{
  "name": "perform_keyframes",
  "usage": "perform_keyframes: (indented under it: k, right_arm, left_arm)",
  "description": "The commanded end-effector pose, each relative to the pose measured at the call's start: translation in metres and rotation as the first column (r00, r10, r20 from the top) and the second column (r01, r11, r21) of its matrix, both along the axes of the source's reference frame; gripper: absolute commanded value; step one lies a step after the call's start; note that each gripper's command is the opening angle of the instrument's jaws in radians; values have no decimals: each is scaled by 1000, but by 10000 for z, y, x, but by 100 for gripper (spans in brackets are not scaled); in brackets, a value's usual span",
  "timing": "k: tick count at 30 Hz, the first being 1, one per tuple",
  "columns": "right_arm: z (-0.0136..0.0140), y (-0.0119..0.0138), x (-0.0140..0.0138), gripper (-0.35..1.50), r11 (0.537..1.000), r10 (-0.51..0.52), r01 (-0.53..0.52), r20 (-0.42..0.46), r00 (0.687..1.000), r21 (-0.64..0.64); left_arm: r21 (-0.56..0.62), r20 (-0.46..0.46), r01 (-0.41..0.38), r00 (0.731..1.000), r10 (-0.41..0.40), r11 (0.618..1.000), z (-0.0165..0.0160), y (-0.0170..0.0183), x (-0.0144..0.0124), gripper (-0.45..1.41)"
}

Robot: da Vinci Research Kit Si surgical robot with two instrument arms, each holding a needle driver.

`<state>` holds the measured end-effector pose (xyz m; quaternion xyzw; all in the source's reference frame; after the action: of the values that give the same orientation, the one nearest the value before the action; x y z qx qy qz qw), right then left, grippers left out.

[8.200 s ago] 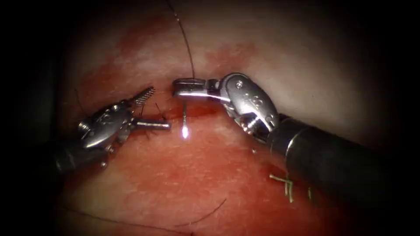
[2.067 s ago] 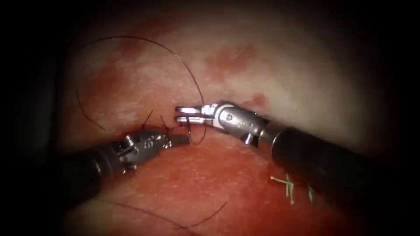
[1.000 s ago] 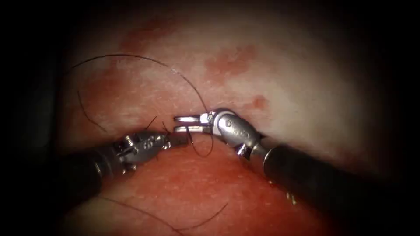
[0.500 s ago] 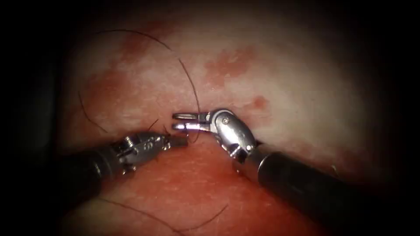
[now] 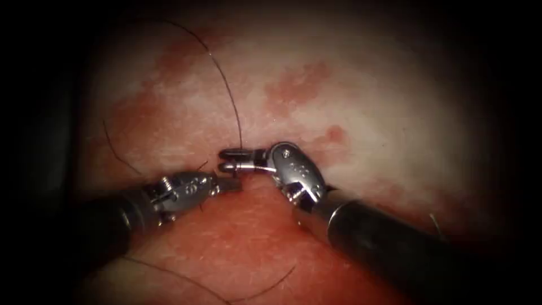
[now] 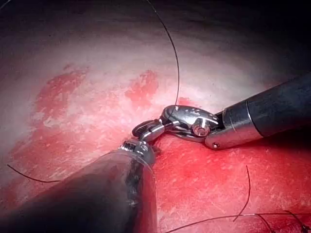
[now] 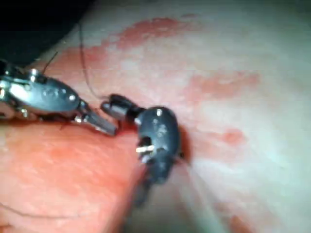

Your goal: Wound Closure

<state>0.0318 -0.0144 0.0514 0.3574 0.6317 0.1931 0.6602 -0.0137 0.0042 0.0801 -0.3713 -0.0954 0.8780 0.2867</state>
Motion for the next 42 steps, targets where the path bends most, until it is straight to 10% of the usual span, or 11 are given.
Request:
perform_keyframes:
  k: [1,18,25,30,42]
  right_arm:
    - [5,1,9,-35,1000,-3,3,0,1000,18]
    - [6,6,9,-35,990,-1,-6,54,999,142]
    - [-9,35,16,-35,973,89,-99,-55,995,-208]
    - [-24,50,14,-35,859,136,-175,-116,984,-481]
    - [-43,73,8,-35,776,183,-246,-166,969,-580]
  left_arm:
    - [0,1,-1,1000,1,1000,7,0,-6,-45]
    - [4,-1,-5,1000,5,1000,5,-1,-6,-45]
    - [10,4,-8,1000,8,1000,6,-4,-16,-45]
    - [15,2,-15,1000,15,1000,10,-8,-22,-45]
    - [69,-17,-32,999,33,997,27,-23,-26,-45]
